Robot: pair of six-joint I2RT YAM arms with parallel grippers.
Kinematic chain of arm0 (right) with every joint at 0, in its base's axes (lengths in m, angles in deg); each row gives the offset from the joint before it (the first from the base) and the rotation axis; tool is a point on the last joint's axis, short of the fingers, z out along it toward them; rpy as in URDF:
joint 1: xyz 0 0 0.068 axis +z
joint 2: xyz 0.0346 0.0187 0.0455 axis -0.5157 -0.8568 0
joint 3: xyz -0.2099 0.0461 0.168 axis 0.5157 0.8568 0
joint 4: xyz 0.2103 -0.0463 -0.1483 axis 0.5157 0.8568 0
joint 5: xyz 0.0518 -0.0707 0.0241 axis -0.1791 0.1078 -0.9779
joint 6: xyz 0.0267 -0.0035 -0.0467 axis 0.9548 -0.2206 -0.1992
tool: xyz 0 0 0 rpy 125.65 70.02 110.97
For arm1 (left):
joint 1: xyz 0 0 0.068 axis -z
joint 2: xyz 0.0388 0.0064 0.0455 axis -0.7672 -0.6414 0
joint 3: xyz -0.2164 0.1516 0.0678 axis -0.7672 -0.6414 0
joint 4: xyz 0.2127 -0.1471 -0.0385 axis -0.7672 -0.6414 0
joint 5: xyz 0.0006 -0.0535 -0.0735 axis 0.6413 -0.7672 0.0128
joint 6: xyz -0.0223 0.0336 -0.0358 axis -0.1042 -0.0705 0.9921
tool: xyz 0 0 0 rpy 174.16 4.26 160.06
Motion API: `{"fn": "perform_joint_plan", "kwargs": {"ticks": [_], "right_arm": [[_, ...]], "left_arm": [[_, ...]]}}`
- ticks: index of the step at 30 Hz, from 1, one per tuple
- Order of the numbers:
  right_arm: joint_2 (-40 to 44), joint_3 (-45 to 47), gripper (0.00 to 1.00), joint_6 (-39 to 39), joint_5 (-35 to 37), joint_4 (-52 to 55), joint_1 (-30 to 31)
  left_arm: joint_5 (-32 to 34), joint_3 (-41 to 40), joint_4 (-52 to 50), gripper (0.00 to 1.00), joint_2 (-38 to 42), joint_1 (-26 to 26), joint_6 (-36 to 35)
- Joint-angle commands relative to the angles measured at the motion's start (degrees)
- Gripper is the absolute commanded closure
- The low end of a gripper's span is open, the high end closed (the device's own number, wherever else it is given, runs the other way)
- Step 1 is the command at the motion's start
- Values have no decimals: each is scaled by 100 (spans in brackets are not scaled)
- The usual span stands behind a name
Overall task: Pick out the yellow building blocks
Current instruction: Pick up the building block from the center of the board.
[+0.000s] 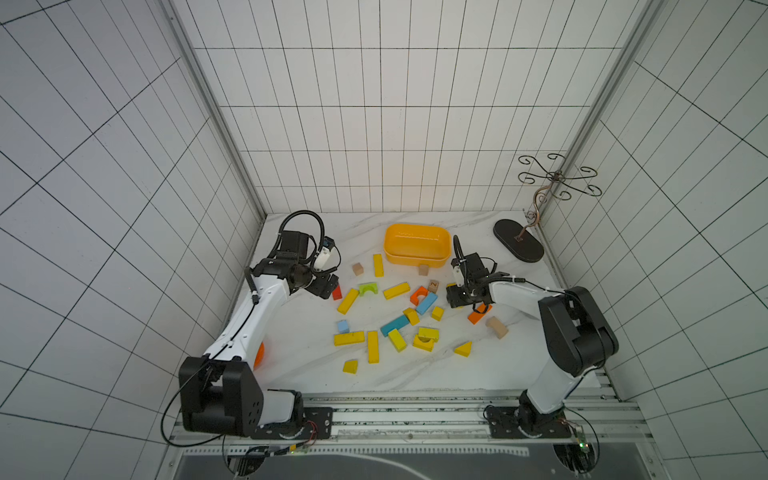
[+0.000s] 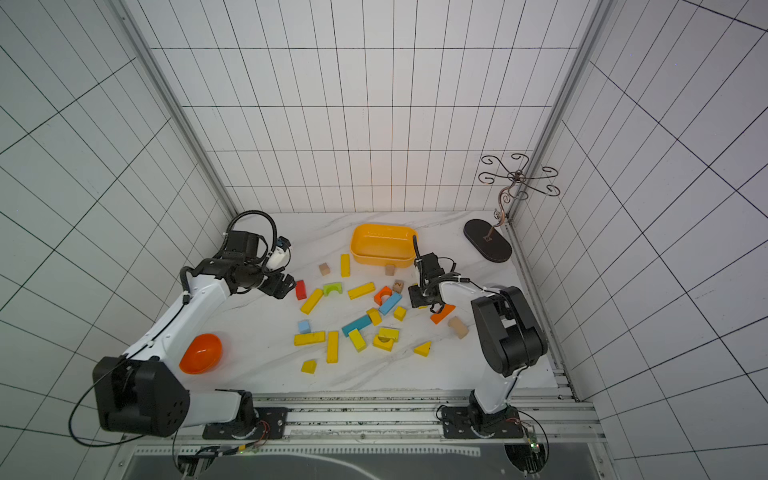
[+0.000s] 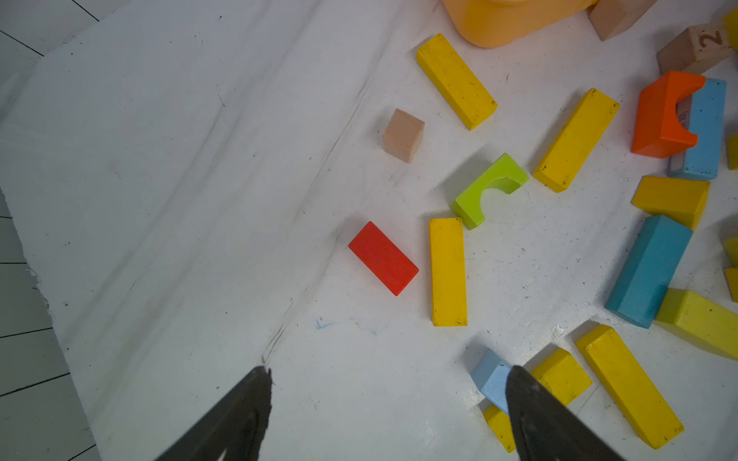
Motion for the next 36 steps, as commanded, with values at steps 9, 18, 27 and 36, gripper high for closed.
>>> {"fn": "perform_joint_plan", "kwargs": {"ticks": [9, 18, 27, 36], "right_arm": [[-374, -547, 48, -182, 248, 327, 122], [-504, -560, 59, -200, 290, 501, 175], [-439, -555, 71, -158, 354, 538, 175], [476, -809, 74, -42, 178, 823, 175]], "left_arm": [[40, -119, -150, 10, 329, 9, -174], [74, -284, -192, 10, 488, 14, -223], [76, -356, -254, 10, 644, 11, -245], [14, -365, -261, 10, 668, 14, -248]]}}
